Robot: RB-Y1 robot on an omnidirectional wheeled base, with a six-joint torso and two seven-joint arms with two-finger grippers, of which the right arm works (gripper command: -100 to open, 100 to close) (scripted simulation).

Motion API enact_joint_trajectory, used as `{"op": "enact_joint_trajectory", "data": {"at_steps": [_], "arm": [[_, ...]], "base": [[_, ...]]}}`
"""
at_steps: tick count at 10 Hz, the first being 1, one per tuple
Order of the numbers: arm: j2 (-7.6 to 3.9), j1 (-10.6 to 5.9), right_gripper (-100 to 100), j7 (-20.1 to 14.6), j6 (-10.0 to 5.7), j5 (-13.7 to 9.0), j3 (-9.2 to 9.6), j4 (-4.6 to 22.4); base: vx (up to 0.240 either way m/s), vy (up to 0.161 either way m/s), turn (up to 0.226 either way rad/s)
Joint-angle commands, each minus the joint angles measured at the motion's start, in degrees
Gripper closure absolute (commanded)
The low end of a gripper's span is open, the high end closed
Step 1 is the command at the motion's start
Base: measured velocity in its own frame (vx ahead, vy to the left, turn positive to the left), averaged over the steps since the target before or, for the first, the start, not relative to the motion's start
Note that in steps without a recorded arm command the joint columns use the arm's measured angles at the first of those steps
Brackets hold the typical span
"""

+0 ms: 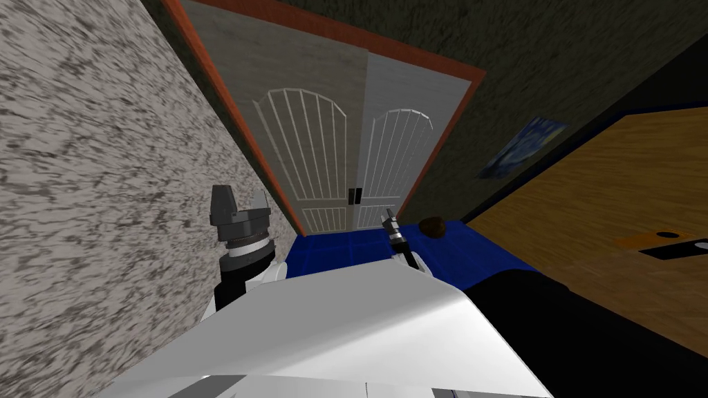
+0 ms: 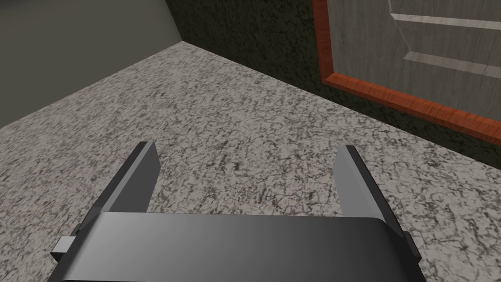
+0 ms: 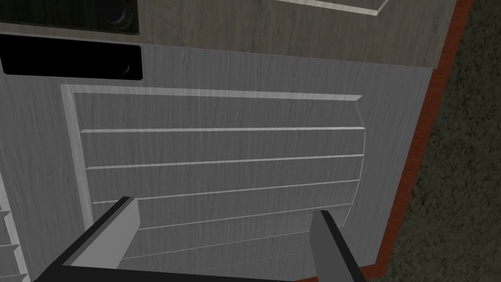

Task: Pull the door open

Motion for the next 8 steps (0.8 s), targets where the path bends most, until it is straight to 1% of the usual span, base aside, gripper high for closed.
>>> {"op": "enact_joint_trajectory", "data": {"at_steps": [1,2,3,5,6,7,8], "arm": [[-0.62,-0.23,-100,-0.9,-0.51,0.2,-0.08,1.7],[-1.37,-0.35,-100,-1.8,-0.81,0.4,-0.2,3.2],[-1.74,-0.41,-100,-2.3,-0.96,0.4,-0.25,4.0],[-3.2,-0.65,-100,-4.1,-1.56,0.8,-0.48,6.9],[-3.56,-0.71,-100,-4.6,-1.71,0.9,-0.53,7.6],[-4.25,-0.82,-100,-5.5,-1.99,1.0,-0.64,9.0],[-4.59,-0.88,-100,-5.9,-2.13,1.1,-0.69,9.7]], "base": [[0.128,0.049,-0.021],[0.154,0.078,-0.036],[0.137,0.094,-0.026],[0.148,0.073,-0.036],[0.172,0.072,-0.028],[0.16,0.08,-0.023],[0.132,0.083,-0.023]]}}
